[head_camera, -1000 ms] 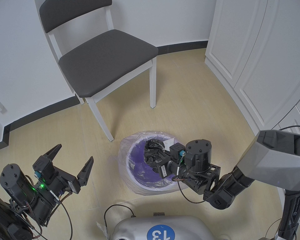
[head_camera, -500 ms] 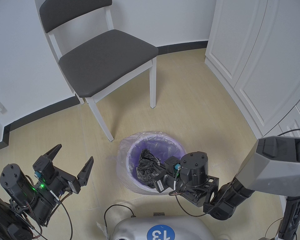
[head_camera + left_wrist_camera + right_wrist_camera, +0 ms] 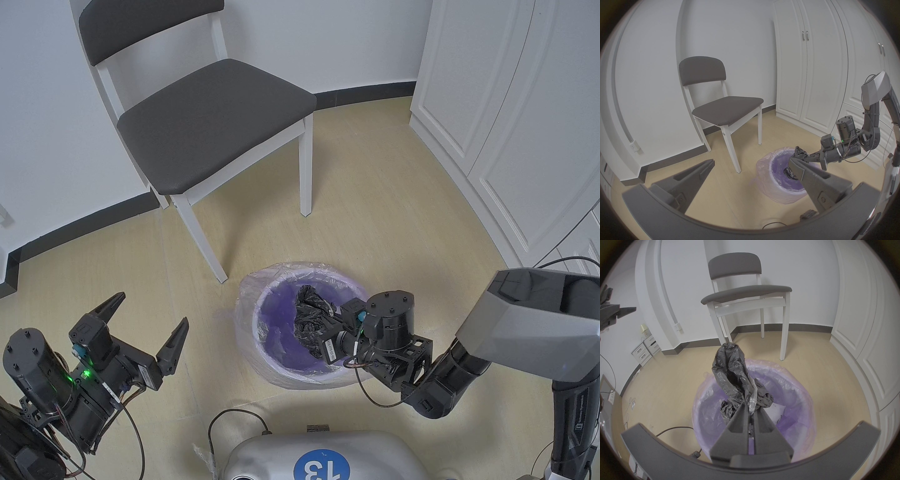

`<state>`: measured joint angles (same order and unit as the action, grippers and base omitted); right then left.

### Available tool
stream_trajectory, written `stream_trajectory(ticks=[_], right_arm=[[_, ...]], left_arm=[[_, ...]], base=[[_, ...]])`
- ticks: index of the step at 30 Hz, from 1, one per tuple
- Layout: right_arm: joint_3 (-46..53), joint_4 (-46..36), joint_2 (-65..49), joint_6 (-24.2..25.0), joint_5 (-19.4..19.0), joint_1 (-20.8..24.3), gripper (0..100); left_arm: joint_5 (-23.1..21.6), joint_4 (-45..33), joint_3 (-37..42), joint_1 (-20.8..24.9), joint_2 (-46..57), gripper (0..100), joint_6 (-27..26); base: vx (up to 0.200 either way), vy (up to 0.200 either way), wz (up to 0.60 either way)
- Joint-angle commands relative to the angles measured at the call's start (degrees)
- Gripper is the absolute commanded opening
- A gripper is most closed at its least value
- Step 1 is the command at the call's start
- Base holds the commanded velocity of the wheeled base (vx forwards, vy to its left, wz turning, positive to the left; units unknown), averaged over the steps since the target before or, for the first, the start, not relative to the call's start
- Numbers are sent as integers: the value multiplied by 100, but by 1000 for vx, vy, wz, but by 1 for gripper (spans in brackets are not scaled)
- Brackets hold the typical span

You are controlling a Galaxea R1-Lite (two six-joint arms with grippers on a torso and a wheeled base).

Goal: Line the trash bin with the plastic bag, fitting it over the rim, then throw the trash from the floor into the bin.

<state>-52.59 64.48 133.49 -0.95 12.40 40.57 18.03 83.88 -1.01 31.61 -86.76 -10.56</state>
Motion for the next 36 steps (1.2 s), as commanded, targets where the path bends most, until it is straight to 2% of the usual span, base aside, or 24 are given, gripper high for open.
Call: stream_trajectory(ticks=[1,17,24,36], right_arm=[[-85,4,248,60,-9,39,0],[-199,21,468,130,-18,12,0],[-586,12,916,420,-97,-14,0],[-779,4,977,429,-106,-84,0]], left_arm=[[8,-12,101,3,-34,100,1],[8,-135,101,12,-51,100,1],[8,-144,101,12,-78,100,10],[8,-232,101,29,-51,100,10]], base=[[0,0,0],[0,0,0],[0,0,0],[0,0,0]])
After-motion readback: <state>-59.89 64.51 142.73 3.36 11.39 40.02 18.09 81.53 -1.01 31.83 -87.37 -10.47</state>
